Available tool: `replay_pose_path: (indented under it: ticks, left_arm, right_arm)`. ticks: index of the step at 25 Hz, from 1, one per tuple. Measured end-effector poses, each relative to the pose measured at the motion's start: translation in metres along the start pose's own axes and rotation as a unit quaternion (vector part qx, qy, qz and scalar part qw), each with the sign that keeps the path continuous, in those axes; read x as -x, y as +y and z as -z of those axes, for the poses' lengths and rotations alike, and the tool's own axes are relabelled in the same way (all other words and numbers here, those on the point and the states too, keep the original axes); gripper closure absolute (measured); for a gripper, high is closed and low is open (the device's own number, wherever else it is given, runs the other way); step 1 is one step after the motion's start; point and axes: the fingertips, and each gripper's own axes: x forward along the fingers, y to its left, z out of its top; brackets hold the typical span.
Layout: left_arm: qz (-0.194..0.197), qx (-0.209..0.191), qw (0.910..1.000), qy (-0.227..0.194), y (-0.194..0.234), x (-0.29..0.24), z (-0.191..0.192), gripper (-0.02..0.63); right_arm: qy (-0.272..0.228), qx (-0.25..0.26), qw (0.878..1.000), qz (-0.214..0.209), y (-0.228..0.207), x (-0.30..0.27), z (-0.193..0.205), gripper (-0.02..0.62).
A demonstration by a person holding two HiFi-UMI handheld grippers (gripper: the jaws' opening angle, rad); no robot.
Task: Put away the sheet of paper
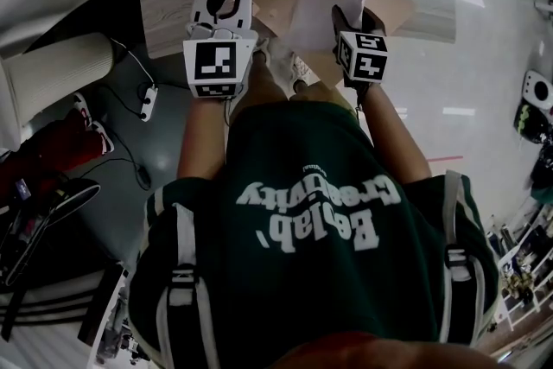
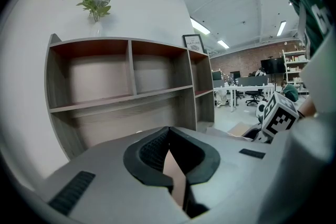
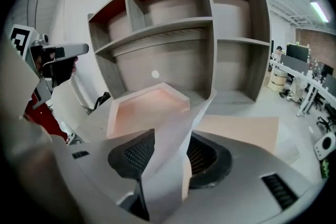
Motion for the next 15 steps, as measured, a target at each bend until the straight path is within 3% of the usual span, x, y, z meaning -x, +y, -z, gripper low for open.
replay_pose_path:
  ticks: [8,15]
  left_arm:
    - [-0.003,0.002,1.0000,0.001,0.001,-0.002,-0.002,0.588]
    - [-0.001,0.001,1.0000,0.003,0.003,-0.003,0.000,0.588]
  right_arm:
    - [-0.019,0.031,0.999,-0.003,-0.008,0.022,-0.023,0.394]
    - [0.049,0.058,0.996,-0.056,0.008,0.009,-0.004,0.364]
